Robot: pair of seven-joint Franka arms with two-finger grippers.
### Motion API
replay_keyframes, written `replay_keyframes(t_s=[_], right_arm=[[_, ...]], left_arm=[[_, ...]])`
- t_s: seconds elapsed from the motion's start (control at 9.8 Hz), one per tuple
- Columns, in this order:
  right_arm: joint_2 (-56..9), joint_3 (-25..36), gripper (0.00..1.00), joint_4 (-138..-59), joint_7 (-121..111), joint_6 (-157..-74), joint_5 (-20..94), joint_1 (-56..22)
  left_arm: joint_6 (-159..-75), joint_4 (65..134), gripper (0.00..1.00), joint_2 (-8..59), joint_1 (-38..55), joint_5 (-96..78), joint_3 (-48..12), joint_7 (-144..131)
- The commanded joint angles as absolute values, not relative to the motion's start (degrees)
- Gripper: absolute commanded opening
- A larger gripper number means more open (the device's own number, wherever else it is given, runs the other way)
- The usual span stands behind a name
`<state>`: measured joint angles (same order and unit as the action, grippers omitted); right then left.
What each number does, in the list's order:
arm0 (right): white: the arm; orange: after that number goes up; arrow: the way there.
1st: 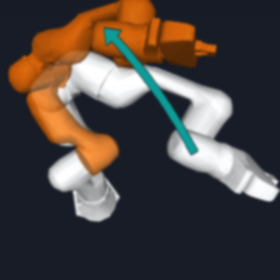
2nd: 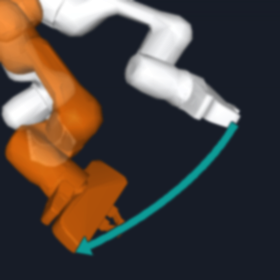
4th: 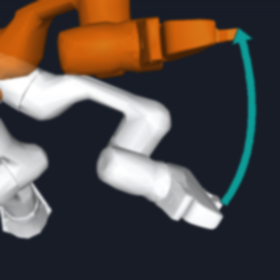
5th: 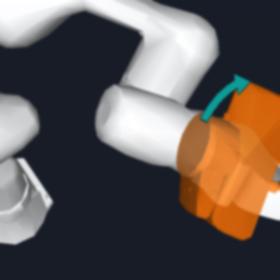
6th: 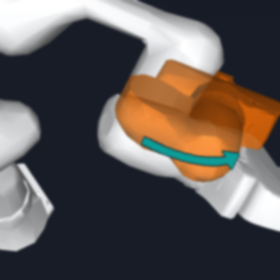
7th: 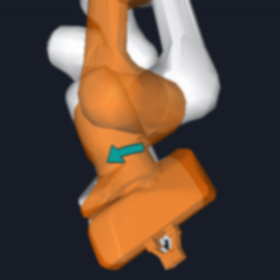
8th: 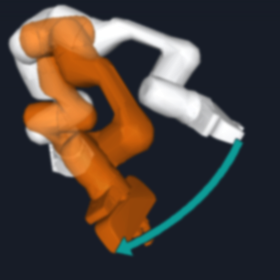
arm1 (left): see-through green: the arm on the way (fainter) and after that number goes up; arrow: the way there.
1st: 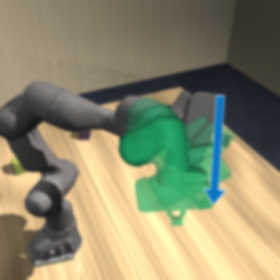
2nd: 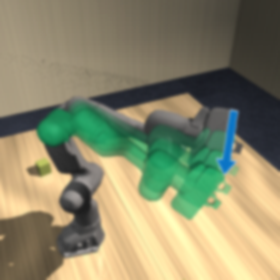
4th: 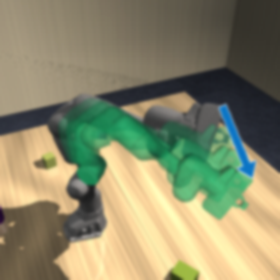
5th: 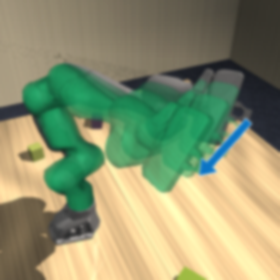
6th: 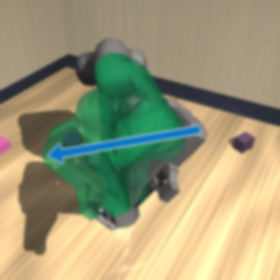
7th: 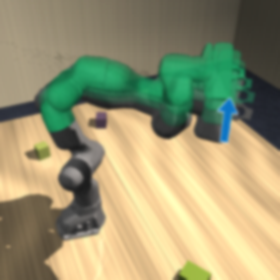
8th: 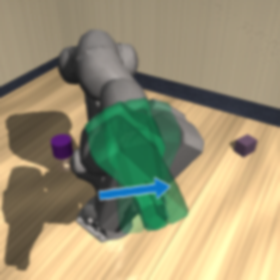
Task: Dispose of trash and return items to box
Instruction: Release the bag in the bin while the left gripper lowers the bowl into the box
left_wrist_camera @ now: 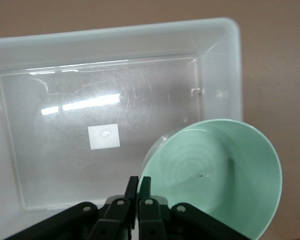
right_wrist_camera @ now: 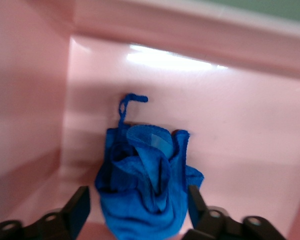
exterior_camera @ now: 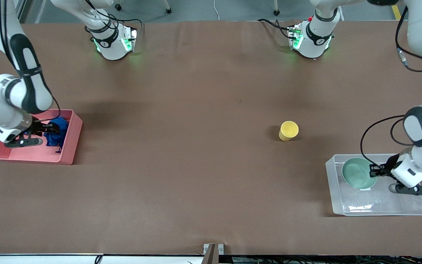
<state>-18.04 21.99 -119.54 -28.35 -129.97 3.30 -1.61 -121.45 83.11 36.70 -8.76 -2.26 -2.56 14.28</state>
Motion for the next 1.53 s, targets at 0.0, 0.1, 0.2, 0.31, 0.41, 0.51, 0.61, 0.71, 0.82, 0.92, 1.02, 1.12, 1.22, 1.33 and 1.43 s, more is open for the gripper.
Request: replay_keyframes(t_s=[0.0, 0.1, 0.2, 0.31, 0.41, 0.51, 0.61, 0.71, 0.82, 0.92, 1.02, 1.12, 1.22, 1.33, 1.43], right_arm=[[-13.3, 20.2, 1.00, -106.2, -21.7, -109.5, 4.2, -1.4], [-13.3, 18.5, 1.00, -98.9, -16.8, -101.7, 4.0, -1.3], [-13.4, 16.2, 1.00, -92.4, -11.4, -95.3, 3.8, -1.3], [-13.1, 12.8, 1.00, -87.2, -4.6, -89.5, 3.9, -1.1], [-12.8, 9.0, 1.00, -82.0, 3.2, -84.1, 3.7, -1.0], [-11.4, 5.7, 1.00, -78.6, 8.6, -80.8, 3.6, -0.3], [-7.9, 2.3, 1.00, -78.4, 10.4, -79.7, 3.8, 2.0], [-4.2, -0.8, 1.00, -79.3, 10.5, -78.8, 4.0, 4.5], [-2.0, -0.8, 1.00, -80.1, 9.8, -77.0, 4.1, 5.0], [-0.1, -0.8, 1.00, -83.3, 9.6, -77.3, 4.0, 5.3], [-0.1, -0.7, 1.00, -84.3, 7.9, -79.8, 3.6, 5.3], [-0.2, -0.5, 1.00, -84.5, 5.9, -80.7, 3.2, 5.4], [-0.2, -0.4, 1.00, -84.8, 5.5, -81.5, 2.5, 5.1], [-0.2, -0.4, 1.00, -84.8, 5.5, -81.6, 1.2, 4.7], [-0.2, -0.5, 1.00, -84.7, 2.8, -81.8, -0.4, 4.8]], left_arm=[[-120.8, 79.2, 0.00, 41.5, -10.4, -2.4, -2.6, 17.5], [-121.5, 79.2, 0.00, 42.4, -10.4, -2.4, -2.6, 17.4], [-122.1, 79.3, 0.00, 44.0, -10.5, -2.3, -2.5, 17.5], [-125.0, 79.5, 0.01, 45.3, -10.5, -2.0, -2.5, 17.5], [-126.0, 79.4, 0.01, 46.6, -10.5, 0.0, -2.2, 17.4], [-126.9, 79.3, 0.01, 47.3, -10.5, 0.3, -2.1, 17.4], [-128.5, 79.4, 0.03, 47.9, -11.8, 0.4, -2.1, 17.4], [-128.9, 79.4, 0.07, 48.2, -11.9, 0.5, -2.1, 17.2], [-128.9, 79.4, 0.22, 47.8, -11.9, 0.6, -2.1, 16.9], [-128.9, 79.4, 0.45, 46.5, -12.0, 0.9, -2.2, 16.7], [-128.8, 79.6, 0.68, 44.3, -12.0, 0.8, -2.2, 16.6], [-128.0, 80.2, 0.79, 40.7, -11.6, 0.9, -2.3, 16.6], [-125.8, 81.2, 0.85, 36.6, -11.4, 0.9, -2.6, 16.6], [-122.6, 82.4, 0.85, 32.1, -11.3, 0.9, -3.2, 16.5], [-119.3, 85.1, 0.87, 27.8, -11.3, 0.9, -4.9, 15.6]])
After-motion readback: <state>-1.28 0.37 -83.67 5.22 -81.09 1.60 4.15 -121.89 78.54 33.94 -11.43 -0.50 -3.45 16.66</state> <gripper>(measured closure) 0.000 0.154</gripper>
